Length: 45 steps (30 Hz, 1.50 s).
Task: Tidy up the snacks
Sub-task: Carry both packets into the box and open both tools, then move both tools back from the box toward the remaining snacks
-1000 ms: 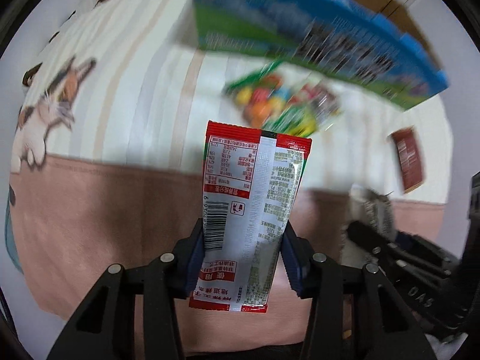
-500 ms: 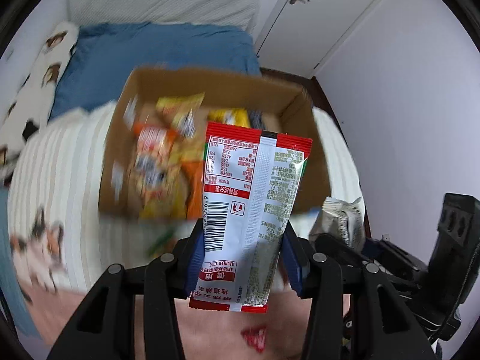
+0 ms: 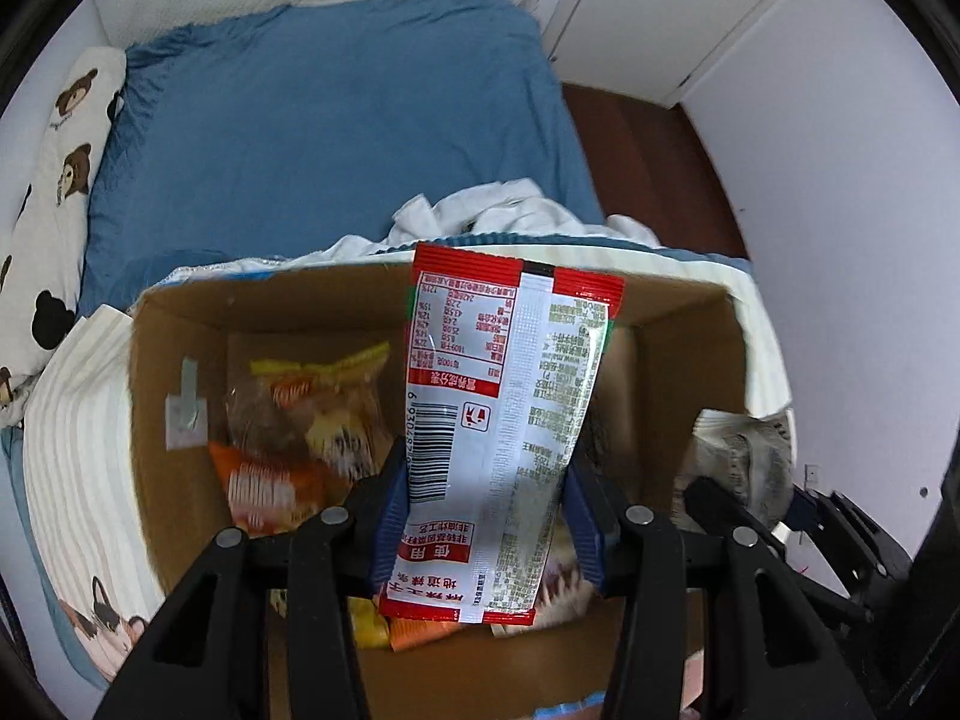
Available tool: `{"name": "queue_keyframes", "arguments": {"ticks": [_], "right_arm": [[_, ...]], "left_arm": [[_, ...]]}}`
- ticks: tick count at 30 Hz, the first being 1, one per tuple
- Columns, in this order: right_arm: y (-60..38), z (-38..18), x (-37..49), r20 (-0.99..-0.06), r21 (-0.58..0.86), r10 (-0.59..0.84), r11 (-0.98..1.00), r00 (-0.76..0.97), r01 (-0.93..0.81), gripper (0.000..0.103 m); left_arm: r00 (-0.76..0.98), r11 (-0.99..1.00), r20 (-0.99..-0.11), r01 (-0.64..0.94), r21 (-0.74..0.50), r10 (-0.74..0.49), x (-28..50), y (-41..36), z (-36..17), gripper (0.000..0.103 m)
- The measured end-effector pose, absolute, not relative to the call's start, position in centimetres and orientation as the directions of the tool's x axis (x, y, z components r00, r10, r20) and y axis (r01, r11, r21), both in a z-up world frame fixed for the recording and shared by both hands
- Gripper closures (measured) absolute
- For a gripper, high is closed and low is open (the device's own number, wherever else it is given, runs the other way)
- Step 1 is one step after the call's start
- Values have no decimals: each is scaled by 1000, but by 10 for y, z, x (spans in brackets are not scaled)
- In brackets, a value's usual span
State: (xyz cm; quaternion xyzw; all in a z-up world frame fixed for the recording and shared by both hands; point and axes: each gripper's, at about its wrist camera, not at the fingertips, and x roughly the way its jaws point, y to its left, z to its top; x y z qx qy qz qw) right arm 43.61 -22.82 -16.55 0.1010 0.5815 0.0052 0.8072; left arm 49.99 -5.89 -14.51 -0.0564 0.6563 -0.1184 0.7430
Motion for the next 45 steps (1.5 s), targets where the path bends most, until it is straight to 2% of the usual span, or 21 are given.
{"name": "queue_keyframes", "arguments": {"ticks": [5, 6, 7, 8, 10, 11, 12, 20, 28, 35, 45], "right_arm": [[-236, -199, 472, -959, 153, 109, 976, 260, 152, 54], [-237, -204, 477, -965, 143, 102, 977, 243, 160, 50], [-238, -209, 481, -966, 139, 97, 976, 238, 165, 38], [-238, -210, 483, -964, 157, 115, 974, 238, 162, 35], [-236, -214, 489, -967, 135, 96, 979, 235, 155, 15], [-233, -214, 489, -967, 133, 97, 981, 235, 144, 14], [-231, -215, 489, -969, 127, 93, 982, 230, 137, 11], [-226, -215, 478, -972, 104, 74, 986, 222, 128, 9], [-211, -201, 455, -967, 68, 43, 994, 250, 90, 6], [-202, -190, 408, -953, 71, 44, 994, 298, 80, 6], [-183, -160, 329, -901, 62, 36, 997, 432, 46, 6]], "left_arm": [[38, 974, -979, 110, -196, -201, 524, -63, -175, 58], [17, 978, -983, 102, -182, -184, 527, -63, -180, 58], [11, 978, -983, 98, -183, -185, 528, -62, -184, 57], [8, 978, -982, 99, -185, -186, 529, -62, -186, 53], [12, 979, -984, 99, -176, -178, 531, -62, -189, 31], [14, 980, -985, 102, -172, -174, 533, -62, -189, 13], [17, 980, -985, 104, -168, -170, 534, -62, -189, 9], [51, 983, -985, 90, -157, -162, 526, -54, -183, 9], [167, 986, -973, 78, -148, -160, 494, -42, -159, 9], [302, 989, -942, 39, -145, -150, 434, -16, -146, 8], [499, 998, -865, 15, -60, -59, 340, 2, -109, 8]]}}
